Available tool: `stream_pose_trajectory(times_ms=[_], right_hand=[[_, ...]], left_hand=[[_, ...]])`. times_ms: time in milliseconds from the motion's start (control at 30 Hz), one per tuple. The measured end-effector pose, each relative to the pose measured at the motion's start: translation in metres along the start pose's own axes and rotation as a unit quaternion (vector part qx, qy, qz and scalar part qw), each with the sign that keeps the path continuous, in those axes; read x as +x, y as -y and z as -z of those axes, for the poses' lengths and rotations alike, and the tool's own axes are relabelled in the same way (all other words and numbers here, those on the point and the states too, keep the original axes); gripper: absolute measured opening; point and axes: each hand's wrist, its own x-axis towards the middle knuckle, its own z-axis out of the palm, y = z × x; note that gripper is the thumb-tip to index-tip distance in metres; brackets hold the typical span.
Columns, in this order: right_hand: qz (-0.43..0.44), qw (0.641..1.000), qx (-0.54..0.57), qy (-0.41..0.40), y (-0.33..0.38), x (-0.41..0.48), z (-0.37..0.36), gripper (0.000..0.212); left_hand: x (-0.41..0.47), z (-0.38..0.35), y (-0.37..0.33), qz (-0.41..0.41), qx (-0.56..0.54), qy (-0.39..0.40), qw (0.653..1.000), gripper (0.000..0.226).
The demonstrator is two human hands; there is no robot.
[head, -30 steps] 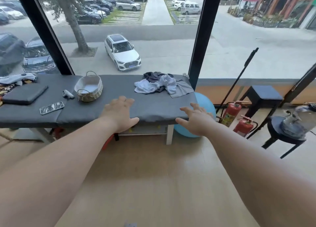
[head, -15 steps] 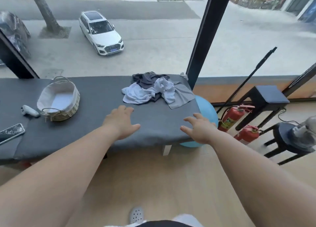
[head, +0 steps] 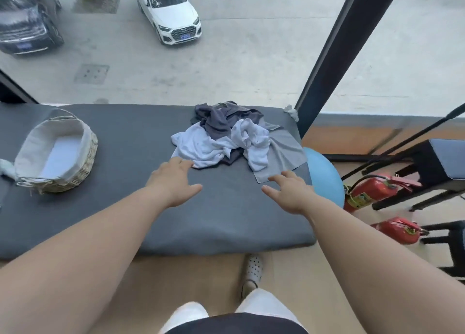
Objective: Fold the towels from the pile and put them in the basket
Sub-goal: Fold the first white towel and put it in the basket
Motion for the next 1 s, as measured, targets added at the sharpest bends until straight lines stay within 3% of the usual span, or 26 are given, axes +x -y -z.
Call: stream_pose_trajectory(times_ms=[267, 633, 867, 1000], right_hand=[[0.051, 0.998, 0.01, 0.043, 0.004, 0.12, 0.036, 0.059], [0.021, 0.993, 0.045, 0.103, 0.031, 0.248, 0.009, 0.065], [-0.005, 0.992, 0.086, 0.093, 0.064, 0.318, -0.007, 0.057], [-0.018, 0.985, 0.147, 0.089, 0.066, 0.331, -0.015, 0.034]], left_hand=[[0.093, -0.011, -0.014, 0.036, 0.0, 0.046, 0.998, 0.069], [0.235, -0.044, -0.023, -0.05, -0.016, 0.149, 0.987, 0.068], [0.301, -0.067, -0.01, -0.075, -0.012, 0.206, 0.976, 0.073], [0.32, -0.074, -0.011, -0.089, -0.059, 0.185, 0.977, 0.072]])
